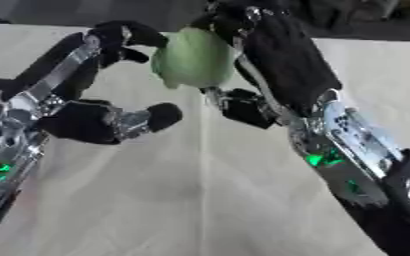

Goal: Pick up the objects with one hand, pass them to the other hand, and then place them into the box on the other side of the table.

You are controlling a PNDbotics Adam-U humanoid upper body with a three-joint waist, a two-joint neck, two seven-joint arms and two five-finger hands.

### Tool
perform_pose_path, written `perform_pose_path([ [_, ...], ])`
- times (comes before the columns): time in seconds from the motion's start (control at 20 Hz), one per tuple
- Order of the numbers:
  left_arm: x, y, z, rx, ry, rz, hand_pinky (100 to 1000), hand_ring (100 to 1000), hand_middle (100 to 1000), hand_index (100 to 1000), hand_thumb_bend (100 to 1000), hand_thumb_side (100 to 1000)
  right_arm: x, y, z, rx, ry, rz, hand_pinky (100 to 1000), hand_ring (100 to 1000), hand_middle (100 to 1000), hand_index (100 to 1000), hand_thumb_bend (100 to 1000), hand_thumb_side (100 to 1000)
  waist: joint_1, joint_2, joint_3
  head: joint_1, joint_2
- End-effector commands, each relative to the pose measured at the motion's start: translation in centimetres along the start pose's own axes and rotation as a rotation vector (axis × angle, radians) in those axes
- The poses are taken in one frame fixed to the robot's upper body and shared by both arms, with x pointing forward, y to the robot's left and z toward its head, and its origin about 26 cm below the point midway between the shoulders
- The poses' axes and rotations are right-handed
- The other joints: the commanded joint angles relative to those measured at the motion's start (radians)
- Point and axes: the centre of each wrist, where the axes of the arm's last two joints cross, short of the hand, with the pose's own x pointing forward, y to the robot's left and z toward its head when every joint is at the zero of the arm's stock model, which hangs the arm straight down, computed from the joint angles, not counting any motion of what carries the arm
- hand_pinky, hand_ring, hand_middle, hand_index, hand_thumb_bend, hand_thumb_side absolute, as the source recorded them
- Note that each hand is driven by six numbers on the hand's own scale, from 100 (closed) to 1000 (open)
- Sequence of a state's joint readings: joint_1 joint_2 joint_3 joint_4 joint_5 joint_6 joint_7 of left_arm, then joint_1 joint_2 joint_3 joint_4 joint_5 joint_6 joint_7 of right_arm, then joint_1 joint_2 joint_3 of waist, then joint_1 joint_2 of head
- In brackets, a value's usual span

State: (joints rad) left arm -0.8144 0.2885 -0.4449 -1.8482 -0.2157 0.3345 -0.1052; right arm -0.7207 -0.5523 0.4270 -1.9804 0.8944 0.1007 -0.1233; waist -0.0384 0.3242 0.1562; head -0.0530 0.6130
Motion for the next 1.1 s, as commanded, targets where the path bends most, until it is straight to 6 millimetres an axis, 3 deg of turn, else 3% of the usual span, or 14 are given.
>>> perform_pose_path([
  [0.05,0.3,-0.3,-0.7,0.031,0.019,-0.016,829,884,753,793,636,476,0.5,-0.7,-0.6,-0.032,-0.038,-0.027,824,599,434,530,273,100,0.002,-0.032,0.002,0.005,-0.008],
  [0.6,-0.2,-1.2,-1.4,0.147,0.086,-0.047,837,900,771,811,672,410,0.8,-0.5,-0.6,-0.044,-0.074,-0.071,821,593,431,529,273,100,0.003,-0.029,0.003,0.007,-0.004],
  [1.1,0.6,-0.8,0.8,0.242,0.029,-0.056,841,885,748,791,700,345,-0.3,-1.2,-0.5,-0.090,0.011,-0.023,808,585,430,527,266,100,0.004,-0.026,0.003,-0.002,-0.007],
])
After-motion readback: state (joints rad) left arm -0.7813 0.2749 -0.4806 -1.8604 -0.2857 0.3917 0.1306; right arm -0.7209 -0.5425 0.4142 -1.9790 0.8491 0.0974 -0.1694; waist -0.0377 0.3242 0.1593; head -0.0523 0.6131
